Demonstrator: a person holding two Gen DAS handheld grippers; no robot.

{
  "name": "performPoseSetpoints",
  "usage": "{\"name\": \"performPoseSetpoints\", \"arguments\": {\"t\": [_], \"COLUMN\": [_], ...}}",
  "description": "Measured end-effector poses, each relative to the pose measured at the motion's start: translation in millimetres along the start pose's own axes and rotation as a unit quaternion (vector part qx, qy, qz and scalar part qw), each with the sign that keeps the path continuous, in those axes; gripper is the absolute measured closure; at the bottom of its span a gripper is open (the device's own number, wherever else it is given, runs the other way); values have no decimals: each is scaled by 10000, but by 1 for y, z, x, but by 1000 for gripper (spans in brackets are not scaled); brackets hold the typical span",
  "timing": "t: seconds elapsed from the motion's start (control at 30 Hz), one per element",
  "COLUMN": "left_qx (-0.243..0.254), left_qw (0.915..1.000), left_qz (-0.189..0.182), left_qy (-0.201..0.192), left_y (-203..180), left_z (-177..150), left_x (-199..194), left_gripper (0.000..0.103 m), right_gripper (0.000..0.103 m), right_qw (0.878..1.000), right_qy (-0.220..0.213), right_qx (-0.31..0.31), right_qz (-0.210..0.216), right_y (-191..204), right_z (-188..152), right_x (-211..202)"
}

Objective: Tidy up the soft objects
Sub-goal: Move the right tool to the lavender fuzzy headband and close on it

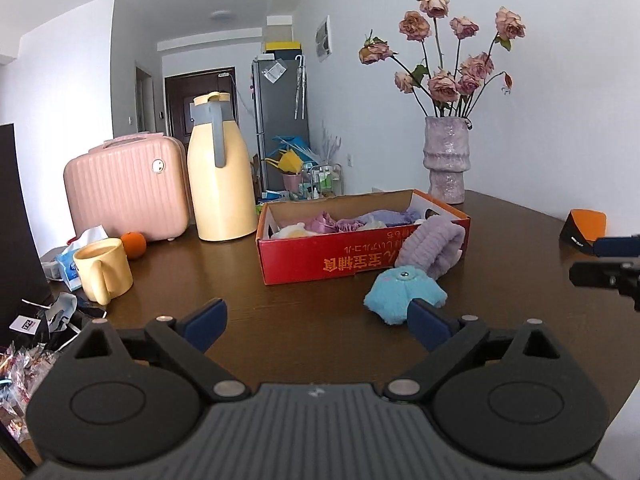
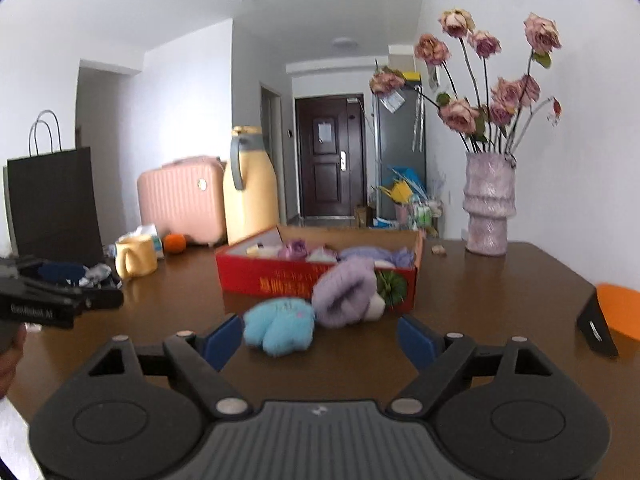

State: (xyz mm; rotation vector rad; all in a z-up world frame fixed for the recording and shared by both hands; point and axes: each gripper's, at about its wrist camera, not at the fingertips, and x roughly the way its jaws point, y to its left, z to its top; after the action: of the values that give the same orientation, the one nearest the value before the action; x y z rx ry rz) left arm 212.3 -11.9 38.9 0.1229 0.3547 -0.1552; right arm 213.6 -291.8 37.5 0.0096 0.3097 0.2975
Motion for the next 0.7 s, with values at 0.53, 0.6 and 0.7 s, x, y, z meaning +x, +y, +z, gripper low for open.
{"name": "performPoseSetpoints", "arguments": {"t": [0.53,0.6,0.7], "left_qx": [49,-72,-217], "left_qw": [9992,9985,9972], "left_qz": [-190,-269,-311], "left_qy": [353,468,640], "left_y": [-11,-9,-7], "left_z": [3,5,8], "left_x": [36,46,66], "left_gripper": [5,5,8], "right_gripper": [19,20,21], "right_qw": [9994,9991,9981], "right_qy": [259,319,456], "right_qx": [218,270,417], "right_qz": [22,30,62], "right_y": [-4,-6,-11], "right_z": [-17,-17,-18], "right_x": [4,12,26]}}
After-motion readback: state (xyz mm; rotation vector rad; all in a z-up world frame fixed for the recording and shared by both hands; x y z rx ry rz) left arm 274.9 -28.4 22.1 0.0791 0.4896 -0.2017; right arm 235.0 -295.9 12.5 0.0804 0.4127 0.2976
